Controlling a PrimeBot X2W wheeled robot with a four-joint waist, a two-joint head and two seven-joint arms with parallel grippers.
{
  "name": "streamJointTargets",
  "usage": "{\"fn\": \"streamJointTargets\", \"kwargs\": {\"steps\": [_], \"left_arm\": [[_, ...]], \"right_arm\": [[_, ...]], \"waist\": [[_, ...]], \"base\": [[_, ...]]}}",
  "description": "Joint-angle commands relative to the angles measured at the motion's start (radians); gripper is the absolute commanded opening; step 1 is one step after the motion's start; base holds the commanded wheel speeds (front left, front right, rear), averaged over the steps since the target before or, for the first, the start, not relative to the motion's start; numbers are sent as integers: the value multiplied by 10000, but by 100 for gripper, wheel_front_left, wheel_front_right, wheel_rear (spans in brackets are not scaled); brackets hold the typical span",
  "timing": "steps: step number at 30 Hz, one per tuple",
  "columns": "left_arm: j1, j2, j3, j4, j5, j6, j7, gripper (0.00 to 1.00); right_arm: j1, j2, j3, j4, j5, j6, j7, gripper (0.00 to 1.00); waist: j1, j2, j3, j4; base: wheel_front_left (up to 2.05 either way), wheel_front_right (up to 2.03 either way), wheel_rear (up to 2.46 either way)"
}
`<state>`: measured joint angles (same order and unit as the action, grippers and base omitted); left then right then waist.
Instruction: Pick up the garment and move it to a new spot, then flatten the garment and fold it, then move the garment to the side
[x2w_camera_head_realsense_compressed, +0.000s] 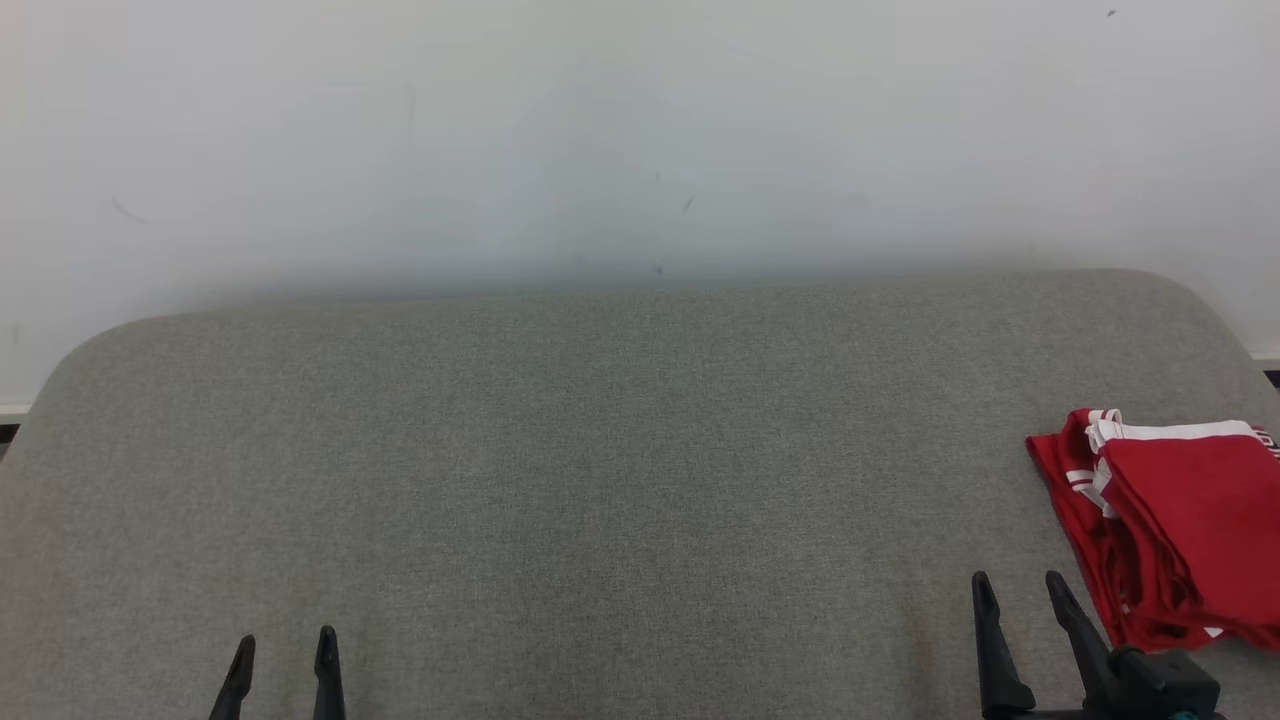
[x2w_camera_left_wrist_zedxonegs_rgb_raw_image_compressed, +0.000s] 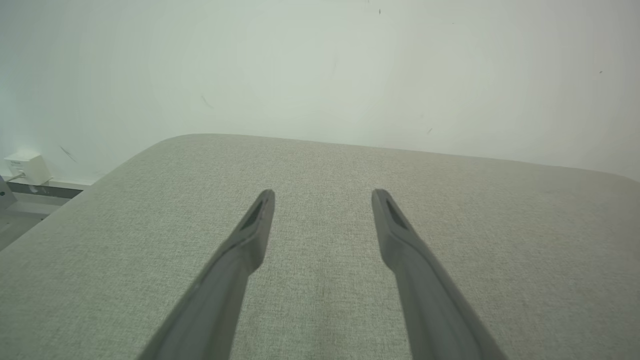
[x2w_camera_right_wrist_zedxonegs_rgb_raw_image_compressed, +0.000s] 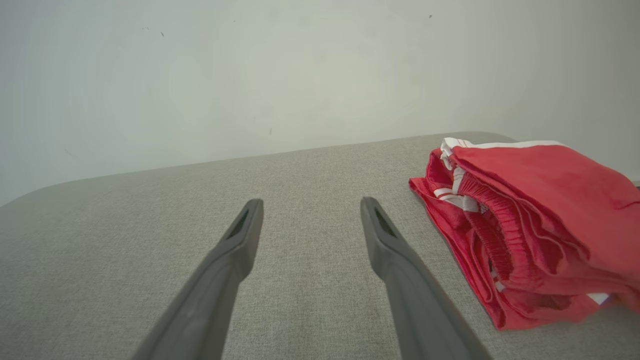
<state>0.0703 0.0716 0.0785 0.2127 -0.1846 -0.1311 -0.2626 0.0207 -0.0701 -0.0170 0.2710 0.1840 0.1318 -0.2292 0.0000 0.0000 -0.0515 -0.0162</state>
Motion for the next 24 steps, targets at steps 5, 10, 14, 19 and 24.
{"fn": "streamJointTargets", "kwargs": {"steps": [5, 10, 14, 19, 24], "left_arm": [[-98, 39, 41, 11, -67, 10, -24, 100], [-58, 45, 63, 39, -24, 10, -24, 100], [-36, 25, 82, 46, -27, 10, -24, 100], [101, -42, 33, 215, -17, -8, 8, 0], [291, -107, -20, 676, -31, -8, 48, 0]], "right_arm": [[-61, 50, 40, 37, 5, -25, -62, 100], [-86, 72, 73, 83, 38, -26, -84, 100], [-74, 66, 111, 101, 50, -26, -90, 100], [75, 46, 121, 274, 2, 0, 4, 0], [360, 63, 127, 742, 16, 0, 19, 0]], "waist": [[0, 0, -14, -2], [0, 0, -35, -17], [0, 0, -44, -29], [0, 0, -46, -39], [0, 0, -45, -39]], "base": [[0, 0, 0], [0, 0, 0], [0, 0, 0], [0, 0, 0], [0, 0, 0]]}}
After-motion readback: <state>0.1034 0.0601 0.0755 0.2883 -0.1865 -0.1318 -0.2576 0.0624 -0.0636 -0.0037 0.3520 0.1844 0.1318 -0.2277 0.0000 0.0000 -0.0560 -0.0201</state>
